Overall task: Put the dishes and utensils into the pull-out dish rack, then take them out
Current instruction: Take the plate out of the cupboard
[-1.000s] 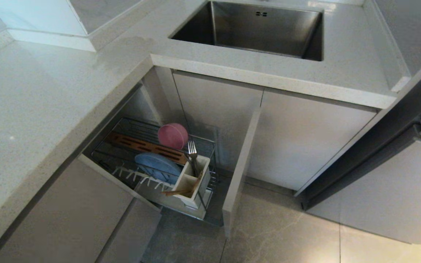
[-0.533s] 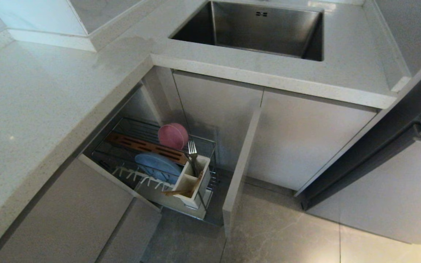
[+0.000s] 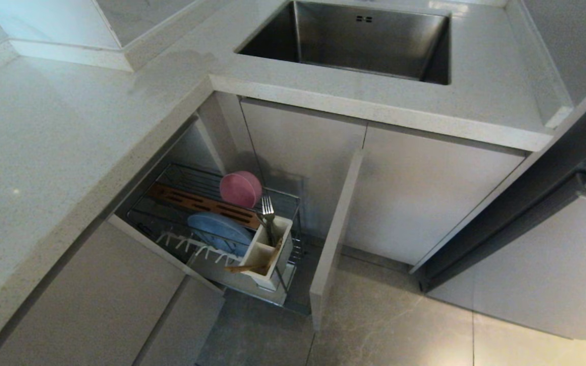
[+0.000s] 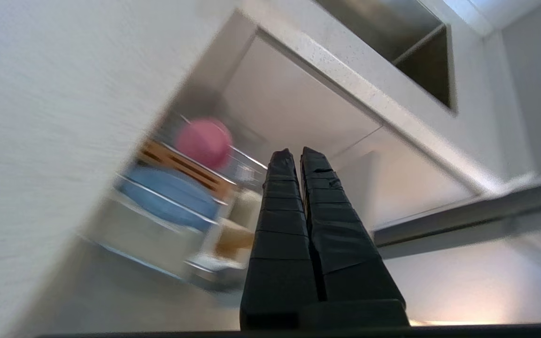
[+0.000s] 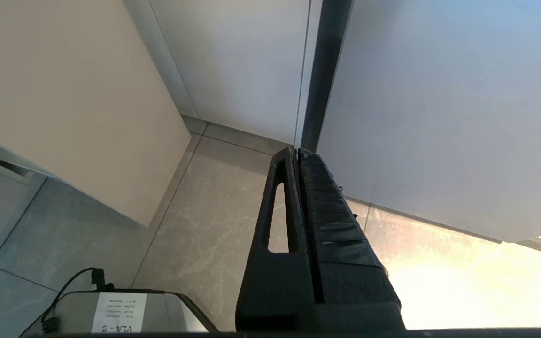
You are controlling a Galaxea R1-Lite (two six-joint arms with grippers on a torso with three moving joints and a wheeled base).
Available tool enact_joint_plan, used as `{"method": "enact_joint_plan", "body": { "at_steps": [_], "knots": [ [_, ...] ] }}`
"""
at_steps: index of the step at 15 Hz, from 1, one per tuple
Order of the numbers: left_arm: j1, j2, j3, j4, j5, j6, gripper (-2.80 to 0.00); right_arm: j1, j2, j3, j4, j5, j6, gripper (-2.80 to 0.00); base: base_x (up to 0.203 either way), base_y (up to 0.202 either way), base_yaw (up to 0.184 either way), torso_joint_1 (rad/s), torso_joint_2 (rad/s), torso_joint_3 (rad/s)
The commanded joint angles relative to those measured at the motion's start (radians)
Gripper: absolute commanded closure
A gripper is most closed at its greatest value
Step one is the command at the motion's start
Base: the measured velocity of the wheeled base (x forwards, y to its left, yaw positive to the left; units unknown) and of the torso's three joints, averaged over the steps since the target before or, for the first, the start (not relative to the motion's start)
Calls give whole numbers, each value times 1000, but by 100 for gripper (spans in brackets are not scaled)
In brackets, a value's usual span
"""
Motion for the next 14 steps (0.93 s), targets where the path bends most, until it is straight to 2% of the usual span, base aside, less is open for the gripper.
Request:
{"method": "enact_joint_plan", "body": {
  "at_steps": [1,3,5,7,9,11,14],
  "knots": [
    [-54,172,-65,16,18,-83,0,0,1,0,1,0,0,0,0,0,0,0,0,0],
    [-160,271,-137,120,86,-164,0,0,1,0,0,0,0,0,0,0,0,0,0,0],
    [-238,320,-191,297,111,-180,0,0,1,0,0,0,0,0,0,0,0,0,0,0],
    [-279,388,-229,405,113,-174,0,0,1,0,0,0,0,0,0,0,0,0,0,0],
    [-304,459,-250,434,114,-202,0,0,1,0,0,0,0,0,0,0,0,0,0,0],
    [-311,536,-274,438,125,-260,0,0,1,0,0,0,0,0,0,0,0,0,0,0],
    [-325,686,-301,439,228,-342,0,0,1,0,1,0,0,0,0,0,0,0,0,0]
  ]
}}
